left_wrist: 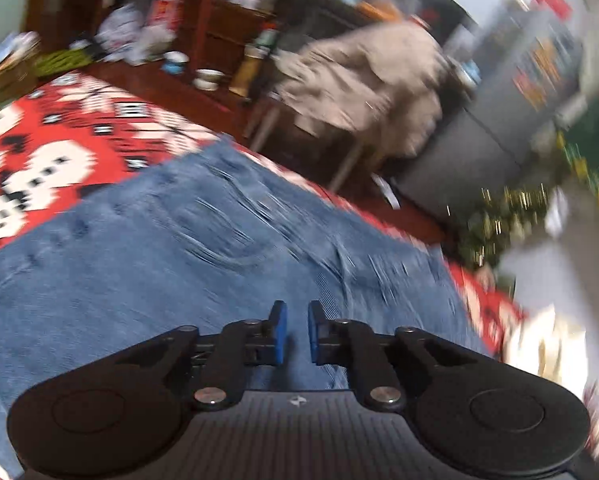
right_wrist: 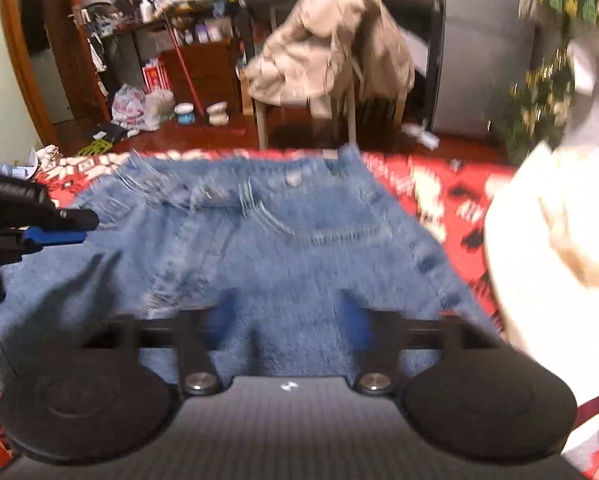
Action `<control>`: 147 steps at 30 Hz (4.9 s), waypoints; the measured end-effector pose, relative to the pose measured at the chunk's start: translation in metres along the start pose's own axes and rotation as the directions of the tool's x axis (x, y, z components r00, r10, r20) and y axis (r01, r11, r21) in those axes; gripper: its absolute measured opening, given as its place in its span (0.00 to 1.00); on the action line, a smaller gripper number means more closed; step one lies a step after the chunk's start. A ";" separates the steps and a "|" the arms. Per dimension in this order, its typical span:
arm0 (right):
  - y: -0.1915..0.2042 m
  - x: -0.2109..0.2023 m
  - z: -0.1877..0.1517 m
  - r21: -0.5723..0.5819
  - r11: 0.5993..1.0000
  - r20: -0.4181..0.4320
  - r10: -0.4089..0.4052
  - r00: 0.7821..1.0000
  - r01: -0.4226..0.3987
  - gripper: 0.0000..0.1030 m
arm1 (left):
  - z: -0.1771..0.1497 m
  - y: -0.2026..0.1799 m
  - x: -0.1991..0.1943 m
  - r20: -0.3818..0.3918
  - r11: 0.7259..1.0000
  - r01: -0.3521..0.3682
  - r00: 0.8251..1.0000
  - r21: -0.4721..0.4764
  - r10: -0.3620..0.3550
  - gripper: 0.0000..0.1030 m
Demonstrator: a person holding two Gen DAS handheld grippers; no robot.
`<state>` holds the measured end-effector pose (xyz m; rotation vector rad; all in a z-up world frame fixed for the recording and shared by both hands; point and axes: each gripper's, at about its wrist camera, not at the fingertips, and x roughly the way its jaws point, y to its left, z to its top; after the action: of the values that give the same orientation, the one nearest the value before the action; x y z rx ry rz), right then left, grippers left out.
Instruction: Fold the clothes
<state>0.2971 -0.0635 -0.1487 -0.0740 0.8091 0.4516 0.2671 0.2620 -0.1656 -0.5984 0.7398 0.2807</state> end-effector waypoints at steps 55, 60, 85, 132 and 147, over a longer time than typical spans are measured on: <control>0.044 -0.066 -0.088 -0.062 0.945 -0.034 0.319 0.947 -0.321 0.20 | -0.111 0.044 -0.093 -0.220 0.979 0.204 0.954 -0.032 -0.206 0.06; 0.068 -0.066 -0.118 -0.078 0.959 -0.065 0.268 0.961 -0.273 0.19 | -0.126 0.044 -0.091 -0.263 0.977 0.206 0.941 -0.047 -0.211 0.08; 0.051 -0.169 -0.144 0.149 0.977 0.081 0.143 0.986 -0.154 0.22 | -0.147 0.045 -0.175 -0.108 0.967 0.252 0.963 0.038 -0.247 0.15; -0.018 0.023 0.029 -0.078 0.997 -0.077 -0.002 0.997 -0.004 0.83 | 0.050 0.023 -0.042 0.011 0.957 -0.014 1.000 0.290 0.011 0.33; -0.035 0.009 -0.031 -0.175 0.983 -0.068 0.048 0.997 -0.060 0.36 | 0.012 0.031 0.011 -0.080 0.901 0.040 0.997 0.433 -0.006 0.16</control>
<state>0.2958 -0.0987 -0.1809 -0.2326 0.8334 0.5744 0.2675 0.2944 -0.1788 -0.1921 0.8383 0.0634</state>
